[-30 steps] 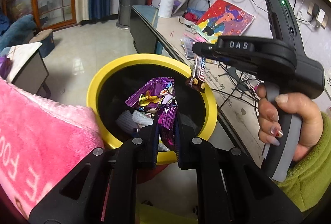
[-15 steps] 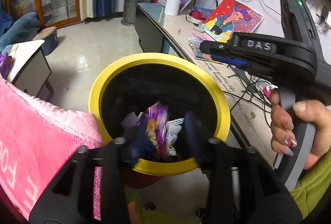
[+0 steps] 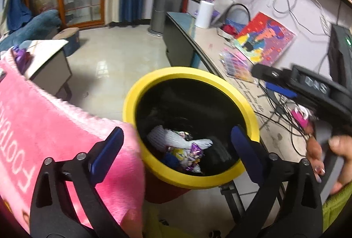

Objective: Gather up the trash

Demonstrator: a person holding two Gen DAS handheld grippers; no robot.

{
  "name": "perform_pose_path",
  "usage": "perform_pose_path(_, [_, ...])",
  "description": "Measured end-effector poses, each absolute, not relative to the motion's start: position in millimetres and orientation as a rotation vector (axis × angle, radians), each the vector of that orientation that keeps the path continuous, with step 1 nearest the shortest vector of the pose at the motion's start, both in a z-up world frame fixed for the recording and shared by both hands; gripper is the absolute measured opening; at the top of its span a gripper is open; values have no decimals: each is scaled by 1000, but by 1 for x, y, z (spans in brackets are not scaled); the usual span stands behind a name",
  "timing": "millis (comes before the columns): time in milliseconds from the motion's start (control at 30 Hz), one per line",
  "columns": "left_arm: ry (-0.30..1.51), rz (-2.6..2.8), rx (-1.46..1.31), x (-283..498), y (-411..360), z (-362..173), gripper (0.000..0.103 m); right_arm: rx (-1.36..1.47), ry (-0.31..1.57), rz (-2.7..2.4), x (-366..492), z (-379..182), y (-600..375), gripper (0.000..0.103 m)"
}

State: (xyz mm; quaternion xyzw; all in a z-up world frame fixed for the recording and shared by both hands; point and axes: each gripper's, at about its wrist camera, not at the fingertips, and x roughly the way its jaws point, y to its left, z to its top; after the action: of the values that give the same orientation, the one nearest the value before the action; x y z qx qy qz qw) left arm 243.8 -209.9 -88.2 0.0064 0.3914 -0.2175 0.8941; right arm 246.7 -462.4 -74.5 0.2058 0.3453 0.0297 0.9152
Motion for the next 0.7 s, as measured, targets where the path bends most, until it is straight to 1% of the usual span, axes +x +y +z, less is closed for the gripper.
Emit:
perform_pose_path(67, [805,-424,-1,243,-198,-85,92,402,691,49,237,-69,-456,82])
perform_pose_path(133, [801,-403,-14,242,-188,-80,92,383,665,41,227,-63,-448,89])
perform_pose_path(233, [781,-362,-29,236,-171,-73,92,356,651,66,216,-57,-432,95])
perform_pose_path(467, [719,-299,-43,213,-129,-53,92,268,654,116,197,-41,-385,96])
perform_pose_path(700, [655,-229,-59,177,-84,-38,92,192,578,77,159,-27,-343,96])
